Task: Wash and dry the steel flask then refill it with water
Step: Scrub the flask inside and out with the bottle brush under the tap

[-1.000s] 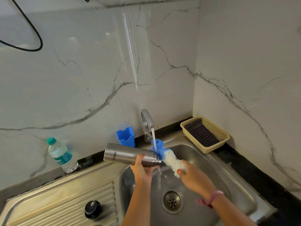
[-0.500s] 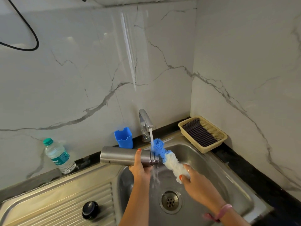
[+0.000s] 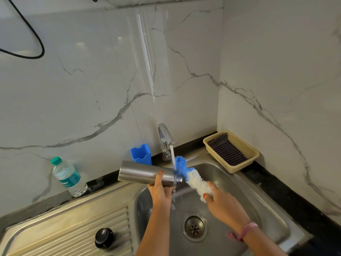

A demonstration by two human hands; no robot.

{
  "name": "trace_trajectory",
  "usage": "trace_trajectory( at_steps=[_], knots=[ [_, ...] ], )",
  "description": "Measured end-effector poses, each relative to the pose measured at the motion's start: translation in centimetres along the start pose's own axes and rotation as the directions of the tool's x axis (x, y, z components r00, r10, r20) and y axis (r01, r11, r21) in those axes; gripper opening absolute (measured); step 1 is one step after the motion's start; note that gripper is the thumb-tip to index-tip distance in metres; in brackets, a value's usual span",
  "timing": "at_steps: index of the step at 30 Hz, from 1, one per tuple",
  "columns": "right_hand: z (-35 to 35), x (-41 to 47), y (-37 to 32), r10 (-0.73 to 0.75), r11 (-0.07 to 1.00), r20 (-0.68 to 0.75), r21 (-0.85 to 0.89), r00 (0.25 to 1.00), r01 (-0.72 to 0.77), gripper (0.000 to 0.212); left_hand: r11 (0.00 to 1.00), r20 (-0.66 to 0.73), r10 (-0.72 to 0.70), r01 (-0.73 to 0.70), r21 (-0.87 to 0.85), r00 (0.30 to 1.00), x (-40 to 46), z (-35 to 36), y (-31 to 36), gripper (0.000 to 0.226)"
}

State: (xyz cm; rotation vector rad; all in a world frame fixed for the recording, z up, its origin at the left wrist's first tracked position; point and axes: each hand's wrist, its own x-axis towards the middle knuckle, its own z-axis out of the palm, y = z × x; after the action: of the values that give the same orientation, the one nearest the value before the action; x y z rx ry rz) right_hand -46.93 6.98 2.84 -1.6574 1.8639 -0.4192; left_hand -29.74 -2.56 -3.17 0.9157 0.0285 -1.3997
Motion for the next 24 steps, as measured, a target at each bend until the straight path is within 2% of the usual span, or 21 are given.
trace_trajectory(
  at_steps=[4, 10, 16, 24],
  knots=[
    [0.1, 1.4, -0.5, -0.013, 1.000, -0.007, -0.015, 1.000, 0.013, 0.047, 0.999, -0.005, -0.044, 0.044, -0.002, 0.999, -0.1, 0.3, -0.3, 0.070],
    [0.6, -0.7, 0.0, 0.006, 1.000, -0.032, -0.007, 0.999, -0.007, 0.049, 0.997, 0.011, -0.058, 0.058, -0.042, 0.998, 0.1, 0.3, 0.2, 0.082],
    [-0.7, 2.6, -1.1, 0.015, 1.000, 0.041, 0.017, 0.999, -0.016, 0.049, 0.999, 0.031, -0.042, 0.041, 0.011, 0.999, -0.1, -0.3, 0.0, 0.066],
    [-0.8, -0.2, -1.0, -0.014, 0.999, 0.070, -0.029, 0.997, 0.016, 0.047, 1.000, 0.014, 0.000, 0.000, -0.013, 1.000, 0.1, -0.5, 0.9, 0.068]
  ],
)
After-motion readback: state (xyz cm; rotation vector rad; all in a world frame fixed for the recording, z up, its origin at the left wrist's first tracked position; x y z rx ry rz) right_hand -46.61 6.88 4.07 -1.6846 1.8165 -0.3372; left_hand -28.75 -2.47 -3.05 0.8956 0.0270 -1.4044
